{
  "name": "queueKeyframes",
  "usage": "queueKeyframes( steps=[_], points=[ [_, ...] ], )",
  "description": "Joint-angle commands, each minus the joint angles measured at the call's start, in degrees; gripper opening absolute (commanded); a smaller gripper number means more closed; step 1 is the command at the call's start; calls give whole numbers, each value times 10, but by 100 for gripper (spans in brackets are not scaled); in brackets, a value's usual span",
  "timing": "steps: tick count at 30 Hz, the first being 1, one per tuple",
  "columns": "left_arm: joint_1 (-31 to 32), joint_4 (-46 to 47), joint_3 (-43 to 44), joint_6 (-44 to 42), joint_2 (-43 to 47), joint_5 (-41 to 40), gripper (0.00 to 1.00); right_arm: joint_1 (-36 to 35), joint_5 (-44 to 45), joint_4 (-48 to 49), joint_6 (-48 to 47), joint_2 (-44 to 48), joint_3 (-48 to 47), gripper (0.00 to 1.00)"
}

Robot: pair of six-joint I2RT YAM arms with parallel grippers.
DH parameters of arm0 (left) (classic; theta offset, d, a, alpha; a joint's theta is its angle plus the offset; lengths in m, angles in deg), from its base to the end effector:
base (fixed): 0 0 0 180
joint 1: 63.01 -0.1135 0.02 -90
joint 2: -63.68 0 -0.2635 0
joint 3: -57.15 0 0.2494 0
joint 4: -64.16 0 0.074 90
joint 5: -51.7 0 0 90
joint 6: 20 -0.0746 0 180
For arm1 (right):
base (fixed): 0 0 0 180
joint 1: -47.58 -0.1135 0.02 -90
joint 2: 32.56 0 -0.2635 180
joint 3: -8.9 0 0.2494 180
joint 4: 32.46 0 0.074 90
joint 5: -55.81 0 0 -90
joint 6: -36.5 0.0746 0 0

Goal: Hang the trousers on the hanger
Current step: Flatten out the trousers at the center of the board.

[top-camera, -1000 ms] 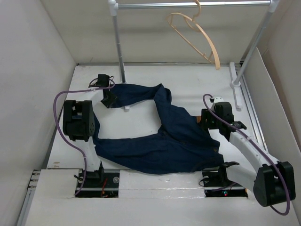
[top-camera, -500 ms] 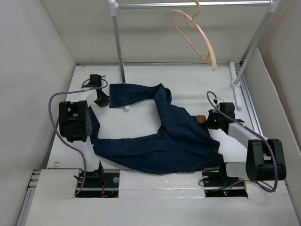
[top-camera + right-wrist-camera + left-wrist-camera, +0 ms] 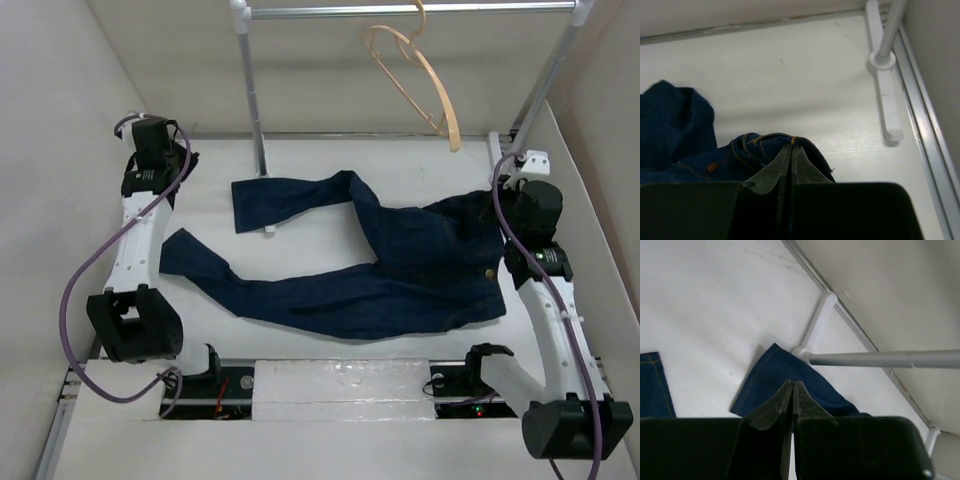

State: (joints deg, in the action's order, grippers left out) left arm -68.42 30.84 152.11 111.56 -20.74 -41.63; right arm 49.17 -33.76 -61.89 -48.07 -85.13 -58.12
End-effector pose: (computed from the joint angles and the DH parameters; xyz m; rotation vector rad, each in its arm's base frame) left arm 0.3744 0.0398 0.3639 -0.8259 1.8047 -0.3544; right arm 0.2448 -0.0074 0.3466 0.1175 1.8287 0.0403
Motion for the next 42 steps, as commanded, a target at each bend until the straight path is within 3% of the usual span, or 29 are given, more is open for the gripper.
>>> queueKeyframes(
  steps=[1,4,5,6,9,14,16,25,27,28,29,35,42],
  points=[
    [-2,-24,-26,-18,-54,65,0,26,48,6,-20,-65,18,0],
    [21,-20,-68,-39,-93,88,34,77,27,11,-4,-148,20,0],
    [34,-13,-79,-41,-100,93,54,85,20,9,16,-164,19,0],
    [34,-3,-89,-44,-112,104,60,95,25,7,26,-175,22,0],
    [52,14,-98,-52,-132,129,62,111,31,21,45,-171,42,0],
    [63,12,-79,-61,-182,112,60,111,12,27,34,-165,35,0],
    [63,-29,-55,-66,-223,120,59,111,10,23,34,-169,37,0],
    [63,-61,-62,-71,-278,14,59,111,5,36,38,-173,45,0],
    [63,-57,-65,-69,-292,12,44,111,0,36,40,-179,39,0],
    [63,-48,-73,-68,-293,13,29,111,0,41,41,-180,38,0],
    [63,-44,-73,-67,-295,16,0,111,0,41,44,-183,36,0],
    [43,-28,-37,-67,-245,31,0,116,0,29,36,-166,20,0],
    [-35,-38,60,-43,-72,61,0,116,0,-14,33,-50,16,0]
  ],
)
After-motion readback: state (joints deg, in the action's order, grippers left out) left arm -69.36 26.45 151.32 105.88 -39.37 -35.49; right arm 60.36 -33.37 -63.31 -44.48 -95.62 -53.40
